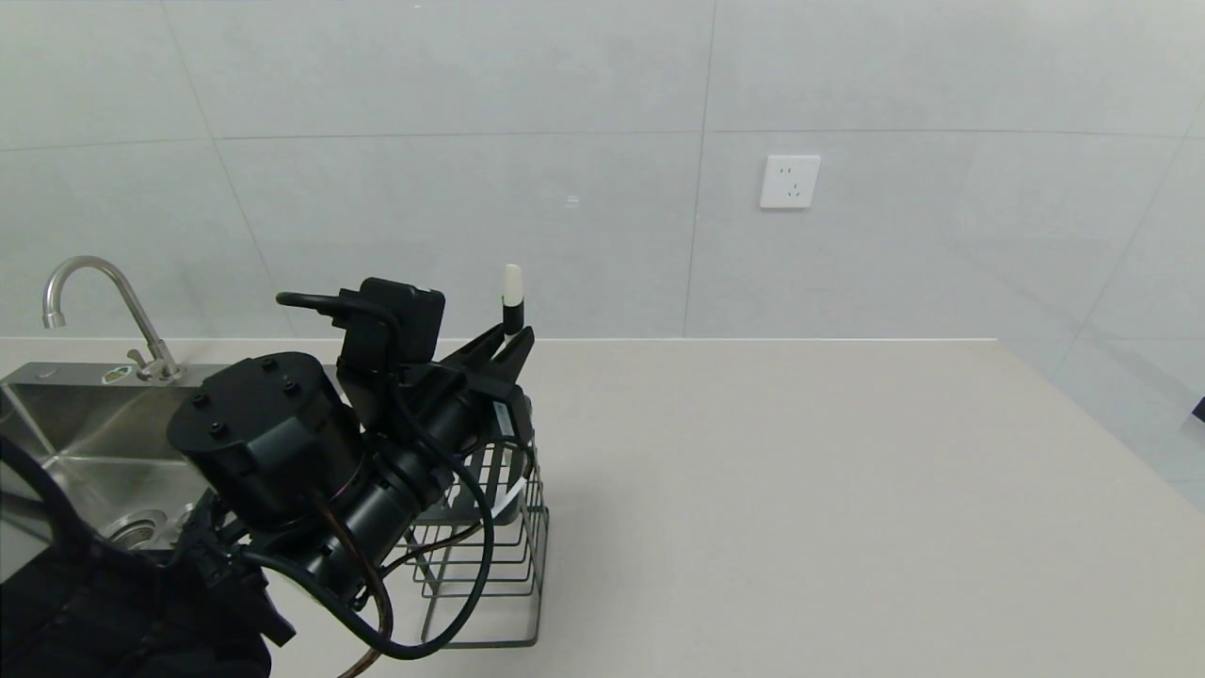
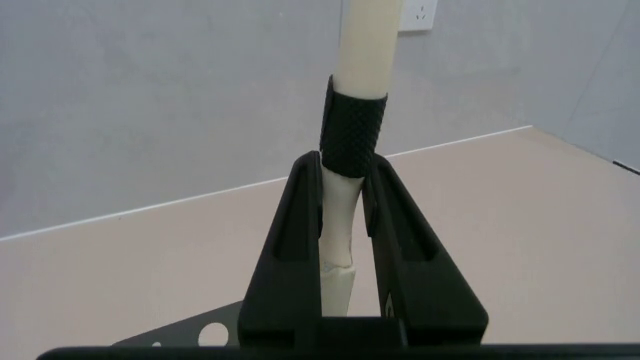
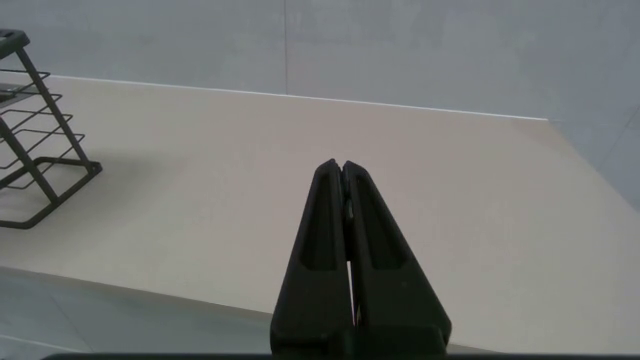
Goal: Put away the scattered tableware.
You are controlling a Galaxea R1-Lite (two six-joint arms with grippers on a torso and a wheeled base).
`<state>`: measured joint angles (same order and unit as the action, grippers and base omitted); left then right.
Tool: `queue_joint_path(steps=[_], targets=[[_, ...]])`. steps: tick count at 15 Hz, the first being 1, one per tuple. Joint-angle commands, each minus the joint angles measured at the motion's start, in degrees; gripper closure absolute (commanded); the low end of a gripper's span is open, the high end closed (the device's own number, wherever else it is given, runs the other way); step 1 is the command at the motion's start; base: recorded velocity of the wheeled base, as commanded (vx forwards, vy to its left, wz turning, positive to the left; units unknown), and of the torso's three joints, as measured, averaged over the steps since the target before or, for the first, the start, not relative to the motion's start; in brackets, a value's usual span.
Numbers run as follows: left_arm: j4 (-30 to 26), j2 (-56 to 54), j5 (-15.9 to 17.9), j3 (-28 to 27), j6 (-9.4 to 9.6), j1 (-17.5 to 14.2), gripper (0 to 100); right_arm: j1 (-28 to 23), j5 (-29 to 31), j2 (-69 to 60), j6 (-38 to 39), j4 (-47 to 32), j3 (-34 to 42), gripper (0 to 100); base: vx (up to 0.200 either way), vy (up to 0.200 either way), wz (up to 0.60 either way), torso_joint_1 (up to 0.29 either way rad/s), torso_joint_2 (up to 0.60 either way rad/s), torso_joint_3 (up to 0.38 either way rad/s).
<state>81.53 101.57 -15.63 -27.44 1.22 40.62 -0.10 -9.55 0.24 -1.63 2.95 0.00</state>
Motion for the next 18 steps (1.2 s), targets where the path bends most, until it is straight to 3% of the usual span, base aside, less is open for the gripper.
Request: queue_joint_path(steps=[1, 18], targets=[[0.0, -0.2, 0.0, 1.0, 0.01, 0.0, 100, 0.0, 0.0, 0.0, 0.0, 0.0, 0.0, 100, 0.000, 0.000, 0.00, 0.000, 0.00, 0.000], [0.0, 1.8, 0.1, 4.9, -0.78, 0.4, 100, 0.0, 0.0, 0.0, -0.1, 0.0, 0.0, 100, 0.000, 0.000, 0.00, 0.000, 0.00, 0.000]])
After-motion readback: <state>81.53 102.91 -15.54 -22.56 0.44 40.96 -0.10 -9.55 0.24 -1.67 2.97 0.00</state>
